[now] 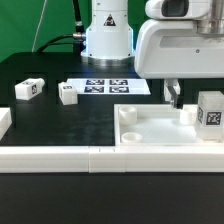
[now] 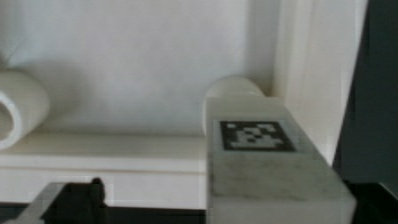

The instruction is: Assemble one leg

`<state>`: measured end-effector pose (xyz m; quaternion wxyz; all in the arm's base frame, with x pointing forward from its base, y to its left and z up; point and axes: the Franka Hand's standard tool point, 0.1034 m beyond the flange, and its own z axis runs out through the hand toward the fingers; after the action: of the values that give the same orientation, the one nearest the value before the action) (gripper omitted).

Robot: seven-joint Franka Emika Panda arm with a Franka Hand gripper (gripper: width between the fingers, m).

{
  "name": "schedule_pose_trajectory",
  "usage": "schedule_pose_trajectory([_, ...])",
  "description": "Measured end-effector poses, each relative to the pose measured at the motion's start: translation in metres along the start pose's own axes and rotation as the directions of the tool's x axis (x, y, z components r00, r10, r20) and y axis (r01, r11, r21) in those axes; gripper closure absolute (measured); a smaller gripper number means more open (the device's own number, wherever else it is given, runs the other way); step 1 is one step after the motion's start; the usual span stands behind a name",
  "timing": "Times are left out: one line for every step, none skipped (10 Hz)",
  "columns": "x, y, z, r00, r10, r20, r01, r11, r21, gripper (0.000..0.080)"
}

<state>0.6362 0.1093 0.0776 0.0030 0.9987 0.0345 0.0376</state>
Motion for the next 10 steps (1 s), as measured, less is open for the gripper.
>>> schedule_pose_trajectory([0.0, 0.0001, 0.0001, 1.0, 0.003, 0.0, -0.003, 1.0, 0.0, 0.0151])
schedule_pose_trajectory([0.0, 0.0002, 0.0001, 1.0, 0.019, 0.0, -0.019, 1.0, 0.0, 0.0274])
schedule_pose_trajectory([0.0, 0.0, 0.0, 0.999, 0.051, 0.0, -0.051, 0.999, 0.0, 0.0414])
schedule_pose_trajectory([-0.0003, 0.0003, 0.0003, 0.999, 0.049, 0.001, -0.049, 0.999, 0.0, 0.0509])
schedule_pose_trajectory([-0.0004, 0.0003, 0.0004, 0.998, 0.068, 0.001, -0.068, 0.998, 0.001, 0.0509])
schedule_pose_trajectory([-0.0005, -0.0005, 0.0005, 0.98, 0.201, 0.002, -0.201, 0.98, 0.004, 0.0509])
schedule_pose_trajectory([-0.0005, -0.0007, 0.0005, 0.957, 0.29, 0.002, -0.29, 0.957, 0.003, 0.0509])
schedule_pose_trajectory([-0.0011, -0.0024, 0.0008, 0.915, 0.403, 0.007, -0.403, 0.915, 0.002, 0.0509])
schedule_pose_trajectory([-0.0018, -0.0038, 0.0025, 0.86, 0.509, 0.013, -0.509, 0.86, -0.001, 0.0509])
schedule_pose_trajectory([-0.0027, -0.0054, 0.0041, 0.793, 0.609, 0.02, -0.609, 0.793, -0.008, 0.0509])
